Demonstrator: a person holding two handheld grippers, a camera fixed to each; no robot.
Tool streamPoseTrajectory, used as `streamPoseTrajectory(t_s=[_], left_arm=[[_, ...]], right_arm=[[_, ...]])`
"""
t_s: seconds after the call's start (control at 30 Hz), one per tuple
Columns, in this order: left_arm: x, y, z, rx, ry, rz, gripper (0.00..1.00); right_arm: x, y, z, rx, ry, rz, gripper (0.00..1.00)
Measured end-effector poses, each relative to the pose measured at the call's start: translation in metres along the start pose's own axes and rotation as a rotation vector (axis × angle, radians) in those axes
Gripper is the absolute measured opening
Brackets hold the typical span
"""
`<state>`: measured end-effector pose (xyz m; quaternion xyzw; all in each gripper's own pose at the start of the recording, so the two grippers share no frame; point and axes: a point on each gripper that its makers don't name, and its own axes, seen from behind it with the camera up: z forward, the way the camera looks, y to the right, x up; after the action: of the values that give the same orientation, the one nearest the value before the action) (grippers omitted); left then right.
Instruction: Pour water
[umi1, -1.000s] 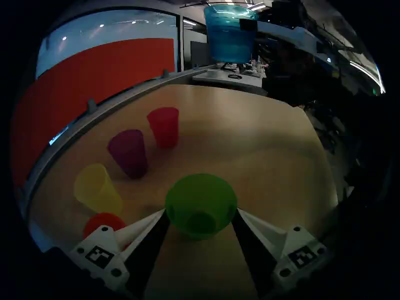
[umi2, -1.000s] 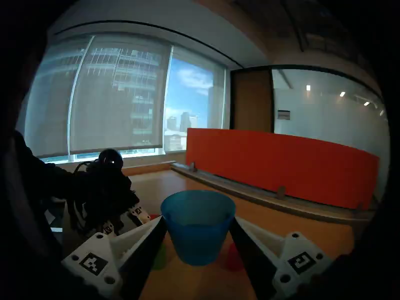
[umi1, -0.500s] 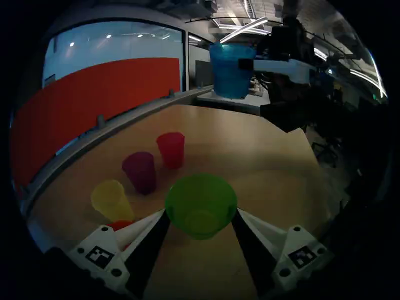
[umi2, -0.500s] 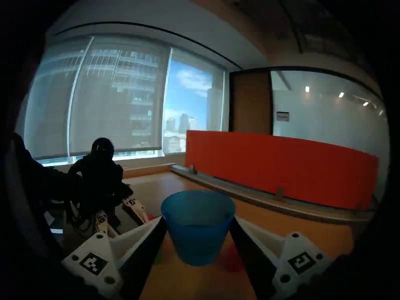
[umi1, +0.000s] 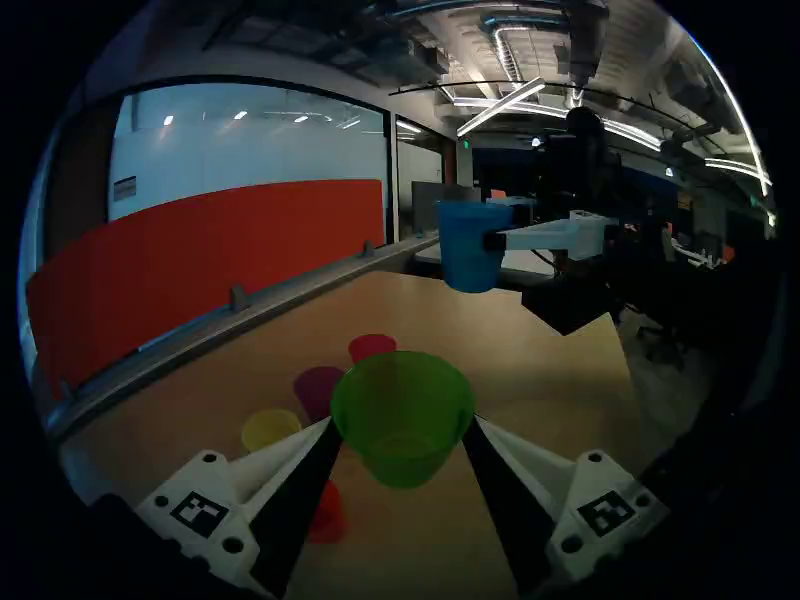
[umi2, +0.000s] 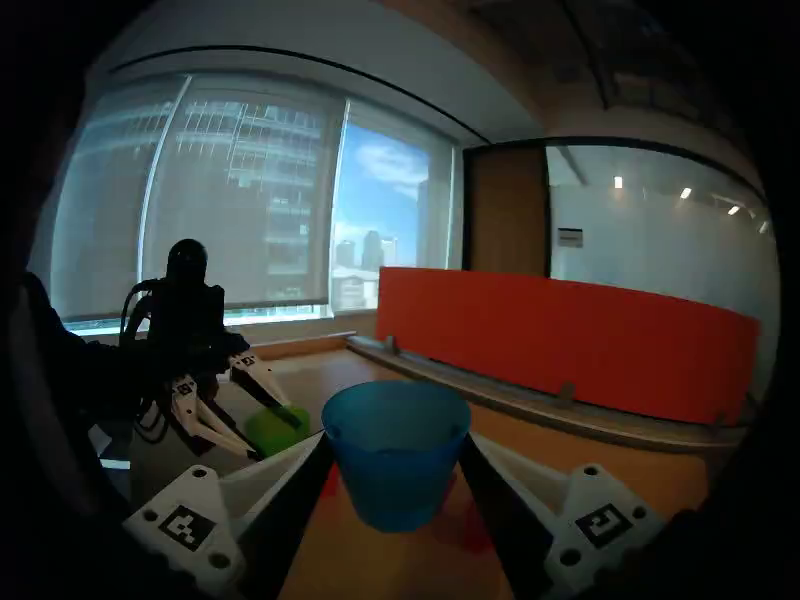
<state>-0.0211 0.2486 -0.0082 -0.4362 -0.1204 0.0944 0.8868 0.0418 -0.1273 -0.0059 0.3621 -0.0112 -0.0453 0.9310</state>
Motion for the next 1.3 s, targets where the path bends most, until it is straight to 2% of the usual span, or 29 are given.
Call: streamPoseTrajectory(t_s=[0.3, 0.8, 1.1, 1.3], left_arm=[[0.013, -0.01, -0.02, 0.026, 0.053, -0.021, 0.85], [0.018, -0.029, -0.035, 0.065, 0.131, -0.056, 0.85], [0.028, -0.027, -0.047, 0.059, 0.21, -0.062, 0.85], [0.028, -0.028, -0.051, 0.074, 0.226, -0.076, 0.84]], right_arm=[[0.004, -0.009, 0.006, 0.013, -0.005, -0.008, 0.89], [0.015, -0.023, 0.027, 0.046, -0.011, -0.026, 0.89], [0.03, -0.036, 0.046, 0.079, 0.001, -0.062, 0.89], [0.04, -0.043, 0.058, 0.099, 0.013, -0.105, 0.89]])
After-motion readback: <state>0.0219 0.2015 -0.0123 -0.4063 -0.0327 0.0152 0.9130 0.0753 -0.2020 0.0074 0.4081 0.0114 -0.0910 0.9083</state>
